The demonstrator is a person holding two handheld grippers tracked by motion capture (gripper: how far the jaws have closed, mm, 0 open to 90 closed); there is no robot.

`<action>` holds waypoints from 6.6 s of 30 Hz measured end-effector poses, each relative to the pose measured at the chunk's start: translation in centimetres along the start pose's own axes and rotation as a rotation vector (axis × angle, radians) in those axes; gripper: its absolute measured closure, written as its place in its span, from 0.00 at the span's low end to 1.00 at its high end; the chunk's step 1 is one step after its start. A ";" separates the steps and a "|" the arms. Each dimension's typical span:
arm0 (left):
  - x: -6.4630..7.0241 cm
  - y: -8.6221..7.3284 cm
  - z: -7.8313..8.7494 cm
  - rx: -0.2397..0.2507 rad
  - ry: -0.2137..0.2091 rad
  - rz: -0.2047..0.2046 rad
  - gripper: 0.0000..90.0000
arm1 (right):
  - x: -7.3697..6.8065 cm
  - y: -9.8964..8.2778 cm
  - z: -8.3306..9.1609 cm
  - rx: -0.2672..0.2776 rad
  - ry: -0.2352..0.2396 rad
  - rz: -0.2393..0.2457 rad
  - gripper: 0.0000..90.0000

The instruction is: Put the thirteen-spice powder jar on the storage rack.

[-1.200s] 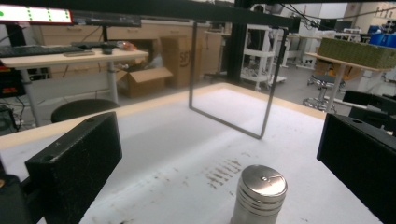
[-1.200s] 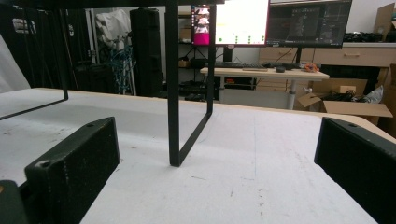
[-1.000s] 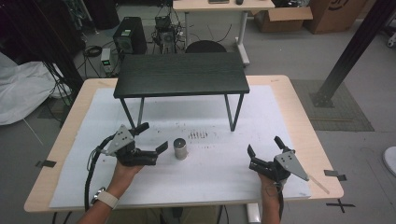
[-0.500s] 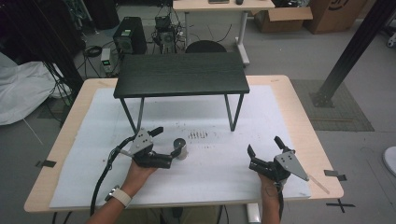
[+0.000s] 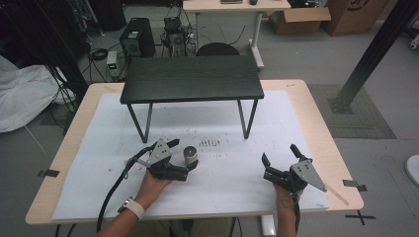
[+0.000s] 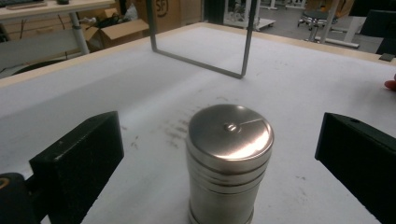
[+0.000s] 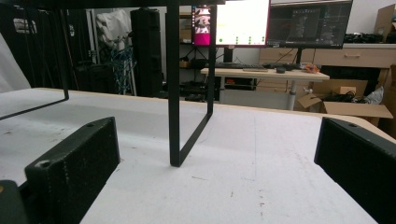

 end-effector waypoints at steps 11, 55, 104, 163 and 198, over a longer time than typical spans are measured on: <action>0.0 -0.6 -0.4 -0.028 -0.028 -0.014 0.17 | 0.0 0.0 0.0 -0.001 0.001 -0.002 0.00; -0.5 1.8 1.5 0.096 -0.030 0.012 0.55 | 0.0 0.0 0.0 -0.003 0.004 -0.001 0.01; -2.0 16.8 6.5 0.338 -0.131 -0.006 0.55 | 0.0 0.0 0.0 -0.005 0.010 0.000 0.01; -10.4 25.9 -5.0 0.143 -0.016 -0.034 0.55 | 0.0 0.0 0.0 -0.006 0.009 0.000 0.00; -10.6 24.6 -6.2 -0.027 0.024 0.007 0.47 | 0.0 0.0 -0.1 -0.007 0.009 -0.001 0.01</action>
Point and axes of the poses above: each handheld gripper's, and its own axes: z roughly backward along the jaws, y roughly out of its top, x roughly to its right, the point moved 4 cm from there along -z, roughly forward along the jaws, and after that the axes turned 8 degrees about -y, right-handed, at the moved point
